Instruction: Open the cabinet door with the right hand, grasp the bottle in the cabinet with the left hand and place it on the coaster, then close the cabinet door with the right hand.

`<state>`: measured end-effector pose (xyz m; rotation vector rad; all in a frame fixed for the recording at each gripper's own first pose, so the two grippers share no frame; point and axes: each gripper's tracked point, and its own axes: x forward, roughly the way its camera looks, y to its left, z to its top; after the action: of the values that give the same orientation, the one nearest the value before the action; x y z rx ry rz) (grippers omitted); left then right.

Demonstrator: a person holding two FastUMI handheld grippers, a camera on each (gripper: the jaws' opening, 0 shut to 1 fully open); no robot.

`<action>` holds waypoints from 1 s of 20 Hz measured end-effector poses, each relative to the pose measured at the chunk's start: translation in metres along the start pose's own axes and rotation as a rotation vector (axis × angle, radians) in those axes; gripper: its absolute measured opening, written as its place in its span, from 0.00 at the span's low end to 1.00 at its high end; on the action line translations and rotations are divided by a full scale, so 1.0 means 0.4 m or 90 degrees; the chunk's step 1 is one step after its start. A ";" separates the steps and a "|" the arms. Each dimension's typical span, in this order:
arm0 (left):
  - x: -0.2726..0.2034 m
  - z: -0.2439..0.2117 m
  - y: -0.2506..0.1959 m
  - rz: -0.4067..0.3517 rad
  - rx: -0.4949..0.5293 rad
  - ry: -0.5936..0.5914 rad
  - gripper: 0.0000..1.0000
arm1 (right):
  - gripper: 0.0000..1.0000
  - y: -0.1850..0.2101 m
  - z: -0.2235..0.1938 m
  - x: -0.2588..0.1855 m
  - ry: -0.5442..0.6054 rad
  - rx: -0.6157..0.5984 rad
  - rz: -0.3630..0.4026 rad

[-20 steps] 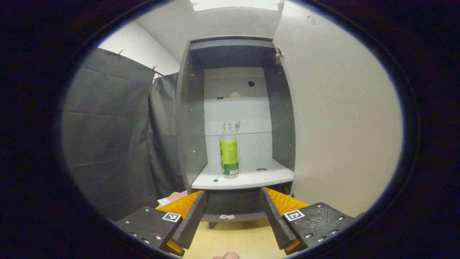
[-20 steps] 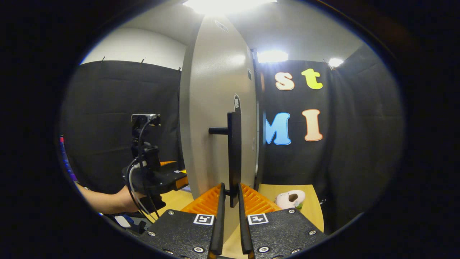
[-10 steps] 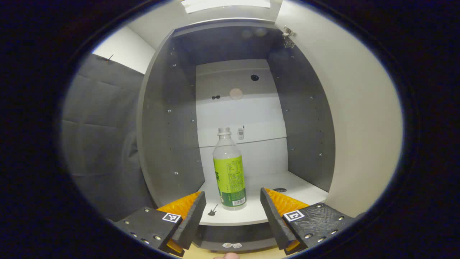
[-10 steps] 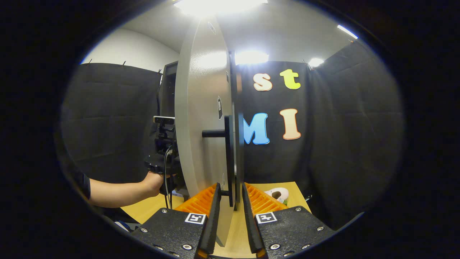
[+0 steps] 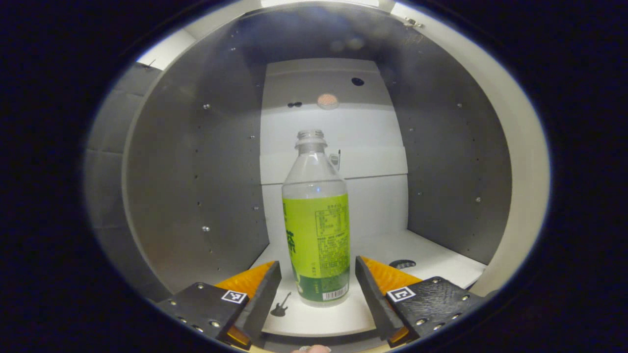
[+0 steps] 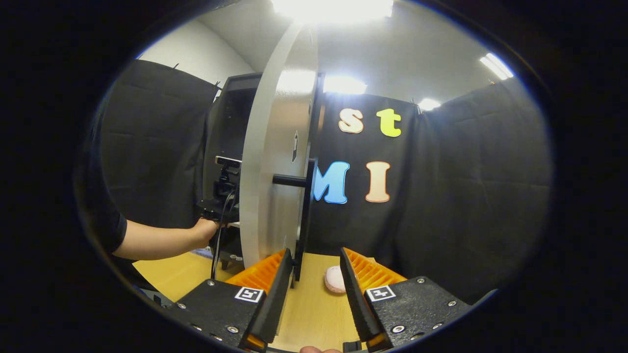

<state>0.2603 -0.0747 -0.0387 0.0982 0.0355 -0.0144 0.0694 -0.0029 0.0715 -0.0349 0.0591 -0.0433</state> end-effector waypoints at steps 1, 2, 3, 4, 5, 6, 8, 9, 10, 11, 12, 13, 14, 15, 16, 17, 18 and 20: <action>0.014 0.006 -0.002 0.000 0.009 -0.005 0.87 | 0.61 -0.001 -0.001 -0.002 0.001 0.002 -0.004; 0.026 0.010 -0.007 -0.002 0.017 -0.009 0.83 | 0.61 -0.002 -0.005 -0.001 0.004 0.007 -0.007; 0.030 0.010 -0.009 -0.002 0.023 -0.009 0.87 | 0.62 0.000 -0.007 -0.001 0.005 0.013 -0.009; 0.033 0.008 -0.013 -0.003 0.025 -0.005 0.92 | 0.63 -0.003 -0.008 0.001 0.003 0.018 -0.013; 0.034 -0.002 -0.015 -0.002 0.020 -0.001 0.92 | 0.63 -0.008 -0.007 -0.002 0.001 0.019 -0.018; 0.022 0.003 -0.004 0.014 0.017 -0.003 0.83 | 0.67 -0.015 -0.005 -0.003 0.000 0.018 -0.025; 0.023 -0.006 0.000 0.020 -0.001 0.000 0.74 | 0.75 -0.018 -0.007 0.004 0.000 0.020 -0.031; 0.019 -0.004 0.007 0.022 -0.006 0.001 0.69 | 0.77 -0.018 -0.009 0.003 -0.001 0.020 -0.032; 0.017 -0.003 0.005 0.021 -0.010 0.004 0.69 | 0.81 -0.021 -0.009 0.003 0.000 0.020 -0.036; 0.014 -0.002 0.005 0.021 -0.013 0.003 0.69 | 0.82 -0.025 -0.009 0.003 -0.002 0.018 -0.038; 0.008 0.003 0.003 0.022 -0.014 -0.003 0.70 | 0.84 -0.029 -0.005 0.003 -0.007 0.014 -0.039; 0.007 0.005 0.004 0.023 -0.012 -0.007 0.69 | 0.85 -0.029 -0.003 0.009 -0.011 0.011 -0.037; 0.001 0.011 0.003 0.022 -0.009 -0.013 0.70 | 0.88 -0.028 -0.001 0.009 -0.014 0.011 -0.031; -0.005 0.016 0.005 0.020 -0.005 -0.017 0.70 | 0.89 -0.025 0.001 0.010 -0.015 0.013 -0.027; -0.015 0.022 0.007 0.020 0.001 -0.021 0.69 | 0.91 -0.028 0.003 0.009 -0.019 0.015 -0.029; -0.033 0.025 0.009 0.025 -0.001 -0.019 0.69 | 0.92 -0.034 0.004 0.009 -0.023 0.016 -0.032; -0.049 0.028 0.012 0.031 -0.010 -0.019 0.65 | 0.93 -0.045 0.004 0.006 -0.023 0.018 -0.036; -0.057 0.040 0.020 0.050 -0.027 -0.030 0.74 | 0.94 -0.071 -0.006 -0.013 -0.027 0.029 -0.033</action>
<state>0.2384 -0.0680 -0.0213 0.0561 -0.0159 0.0623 0.0629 -0.0310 0.0704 0.0076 0.0143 -0.0956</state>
